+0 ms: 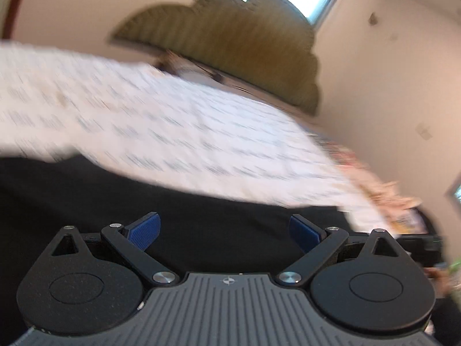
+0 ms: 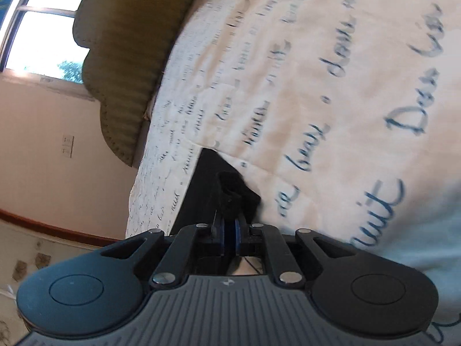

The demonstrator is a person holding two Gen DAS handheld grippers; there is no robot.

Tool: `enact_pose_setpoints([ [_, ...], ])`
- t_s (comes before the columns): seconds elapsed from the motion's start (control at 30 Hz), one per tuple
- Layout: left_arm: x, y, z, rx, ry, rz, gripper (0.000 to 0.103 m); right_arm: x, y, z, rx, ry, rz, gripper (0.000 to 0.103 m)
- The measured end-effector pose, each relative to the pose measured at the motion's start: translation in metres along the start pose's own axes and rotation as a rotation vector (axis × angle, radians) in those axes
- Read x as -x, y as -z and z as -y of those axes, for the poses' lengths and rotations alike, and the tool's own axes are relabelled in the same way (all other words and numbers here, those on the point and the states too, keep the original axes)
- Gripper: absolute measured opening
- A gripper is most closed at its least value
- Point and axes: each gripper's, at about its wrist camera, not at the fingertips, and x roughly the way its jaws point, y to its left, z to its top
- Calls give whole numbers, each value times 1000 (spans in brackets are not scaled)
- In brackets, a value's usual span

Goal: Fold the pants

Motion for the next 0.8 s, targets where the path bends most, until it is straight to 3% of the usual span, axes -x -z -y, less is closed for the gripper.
enact_pose_setpoints([
  [0.1, 7, -28, -27, -79, -120, 36, 98, 9, 3, -5, 43, -6, 50, 12],
  [0.27, -30, -62, -77, -205, -204, -94, 91, 22, 2, -7, 67, 20, 127, 19],
  [0.43, -73, -66, -101, -246, -58, -298, 87, 40, 5, -3, 40, -24, 254, 19],
  [0.53, -94, -56, -110, -273, -62, -357, 88, 43, 6, -1, 44, -53, 269, 19],
  [0.63, -100, -59, -113, -302, -41, -339, 87, 43, 9, 0, 52, -68, 277, 19],
  [0.7, -102, -66, -118, -263, -41, -327, 68, 39, 11, -1, 59, -68, 270, 19],
  [0.77, -105, -71, -118, -266, -73, -326, 7, 34, 13, -4, 67, -71, 257, 19],
  [0.8, -104, -71, -116, -298, -84, -334, 5, 32, 15, -4, 71, -68, 252, 19],
])
